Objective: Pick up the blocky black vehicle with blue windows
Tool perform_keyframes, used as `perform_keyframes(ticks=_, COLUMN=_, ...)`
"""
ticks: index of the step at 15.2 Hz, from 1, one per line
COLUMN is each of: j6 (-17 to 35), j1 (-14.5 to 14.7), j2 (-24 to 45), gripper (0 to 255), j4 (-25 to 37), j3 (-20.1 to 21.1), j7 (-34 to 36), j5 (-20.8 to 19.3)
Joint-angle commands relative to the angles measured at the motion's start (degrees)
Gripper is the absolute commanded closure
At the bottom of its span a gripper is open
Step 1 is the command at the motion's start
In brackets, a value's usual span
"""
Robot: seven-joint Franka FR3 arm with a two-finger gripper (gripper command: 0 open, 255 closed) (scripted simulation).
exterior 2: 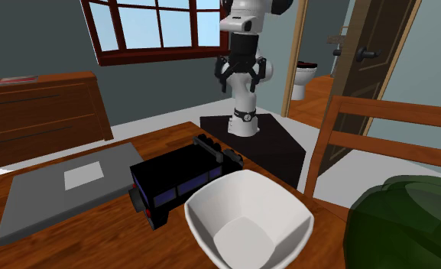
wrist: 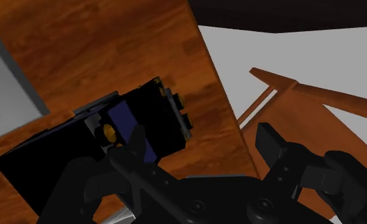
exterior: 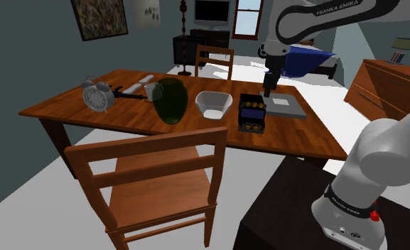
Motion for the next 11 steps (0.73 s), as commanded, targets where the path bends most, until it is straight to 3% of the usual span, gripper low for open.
perform_keyframes(ticks=1, j6=2.2, j1=0.17, j2=4.01, gripper=0, j4=1.71, j3=-2.0, j7=-4.12, j5=-0.3)
perform_keyframes(ticks=11, j6=9.92, j1=0.24, j2=27.4, gripper=0, j4=15.89, j3=-8.35, j7=-24.0, j5=4.32)
